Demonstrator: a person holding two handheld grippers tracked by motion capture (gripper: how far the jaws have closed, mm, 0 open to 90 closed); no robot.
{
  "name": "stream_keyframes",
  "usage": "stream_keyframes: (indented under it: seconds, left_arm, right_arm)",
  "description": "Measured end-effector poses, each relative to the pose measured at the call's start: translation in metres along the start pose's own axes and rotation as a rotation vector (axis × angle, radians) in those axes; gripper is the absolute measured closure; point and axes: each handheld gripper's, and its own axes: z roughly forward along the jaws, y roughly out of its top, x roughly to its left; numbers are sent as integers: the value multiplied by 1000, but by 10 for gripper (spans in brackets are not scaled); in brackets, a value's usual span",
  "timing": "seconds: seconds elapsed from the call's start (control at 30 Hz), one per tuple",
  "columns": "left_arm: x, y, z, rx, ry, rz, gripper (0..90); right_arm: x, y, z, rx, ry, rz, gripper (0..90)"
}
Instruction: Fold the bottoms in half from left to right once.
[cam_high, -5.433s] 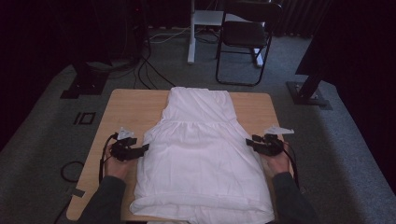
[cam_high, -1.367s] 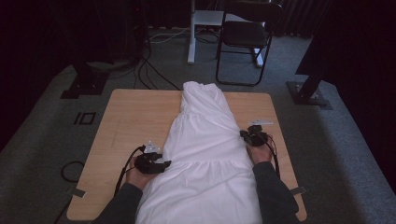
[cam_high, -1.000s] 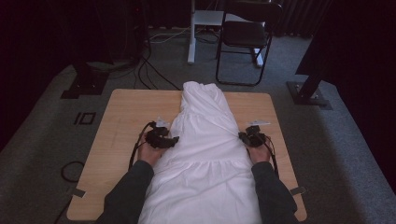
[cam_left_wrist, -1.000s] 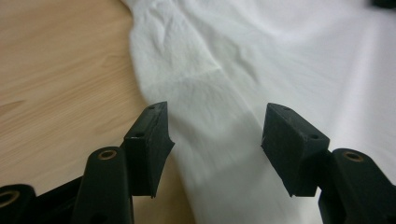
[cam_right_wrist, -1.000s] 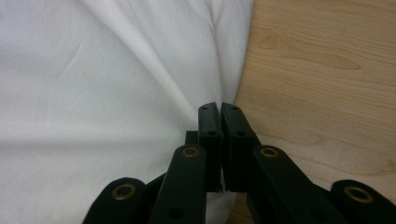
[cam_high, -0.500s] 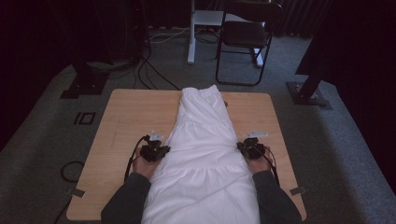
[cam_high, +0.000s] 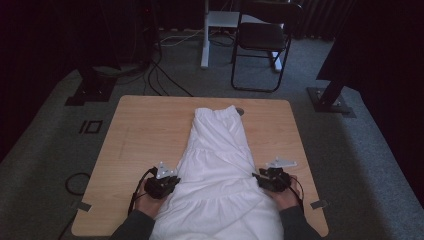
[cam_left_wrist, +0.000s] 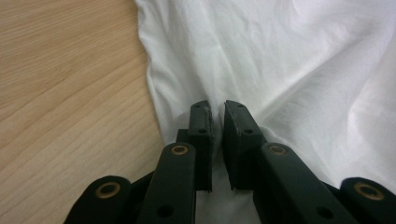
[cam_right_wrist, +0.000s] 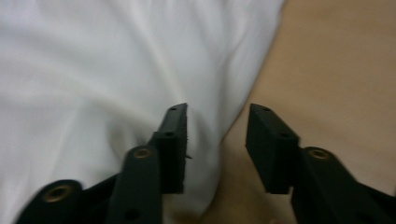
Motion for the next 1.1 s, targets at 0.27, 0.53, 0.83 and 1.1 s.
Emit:
stream_keyframes:
  seconds: [0.27, 0.53, 0.83, 1.1]
  left_arm:
    - [3, -3, 1, -23, -13, -17, 787]
    - [4, -5, 1, -38, -23, -28, 781]
    - [-1, -5, 1, -33, -15, -10, 788]
    - [-8, -9, -7, -1, -89, -12, 796]
  right_arm:
    - [-14, 76, 42, -59, 60, -22, 554]
    - [-17, 100, 116, 56, 164, 52, 564]
    - [-37, 115, 74, -93, -137, 53, 894]
    - [-44, 79, 111, 19, -62, 84, 875]
